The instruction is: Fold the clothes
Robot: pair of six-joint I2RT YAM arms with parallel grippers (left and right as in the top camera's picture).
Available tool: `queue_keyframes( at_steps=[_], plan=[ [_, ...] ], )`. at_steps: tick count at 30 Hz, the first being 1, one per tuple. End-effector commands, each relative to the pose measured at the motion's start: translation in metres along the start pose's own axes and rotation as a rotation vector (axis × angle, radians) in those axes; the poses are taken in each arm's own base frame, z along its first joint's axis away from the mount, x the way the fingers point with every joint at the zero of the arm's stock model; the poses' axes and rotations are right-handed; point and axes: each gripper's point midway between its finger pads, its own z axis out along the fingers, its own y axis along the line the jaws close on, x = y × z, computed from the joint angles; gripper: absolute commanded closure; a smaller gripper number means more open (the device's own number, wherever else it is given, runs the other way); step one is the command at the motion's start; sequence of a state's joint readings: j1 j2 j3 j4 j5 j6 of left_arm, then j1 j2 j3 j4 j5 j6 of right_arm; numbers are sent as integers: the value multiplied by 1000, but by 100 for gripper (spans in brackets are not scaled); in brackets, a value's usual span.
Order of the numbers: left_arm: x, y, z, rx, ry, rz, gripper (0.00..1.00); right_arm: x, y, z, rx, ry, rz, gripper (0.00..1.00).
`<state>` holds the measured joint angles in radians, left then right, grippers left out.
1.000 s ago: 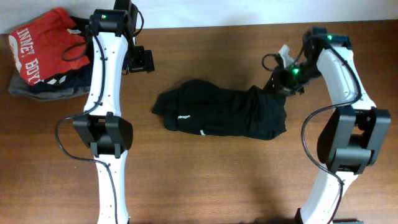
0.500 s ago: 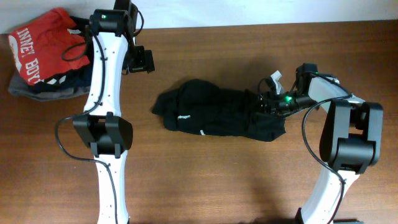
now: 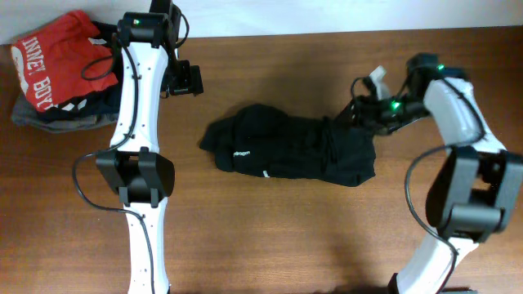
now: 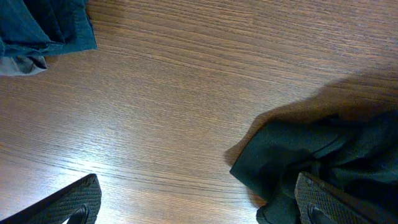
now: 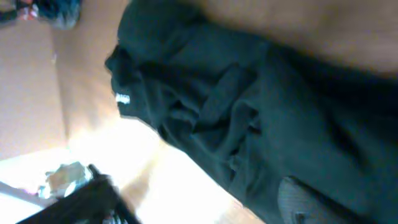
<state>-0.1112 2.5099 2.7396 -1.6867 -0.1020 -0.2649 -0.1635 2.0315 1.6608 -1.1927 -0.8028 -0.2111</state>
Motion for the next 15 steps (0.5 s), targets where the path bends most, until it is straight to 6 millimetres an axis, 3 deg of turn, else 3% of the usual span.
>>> queue_keyframes(
  at_steps=[1, 4, 7, 15],
  plan=[
    [-1, -1, -8, 13, -16, 3, 1, 2, -34, -32, 193, -18, 45, 1],
    [-1, -1, -8, 12, -15, 3, 1, 16, -59, -38, 280, 18, 92, 1],
    [-1, -1, -8, 13, -15, 3, 1, 28, -70, -33, 280, 38, 127, 1],
    [0, -2, -8, 13, -15, 4, 1, 58, -96, 7, 244, 64, 181, 1]
  ],
)
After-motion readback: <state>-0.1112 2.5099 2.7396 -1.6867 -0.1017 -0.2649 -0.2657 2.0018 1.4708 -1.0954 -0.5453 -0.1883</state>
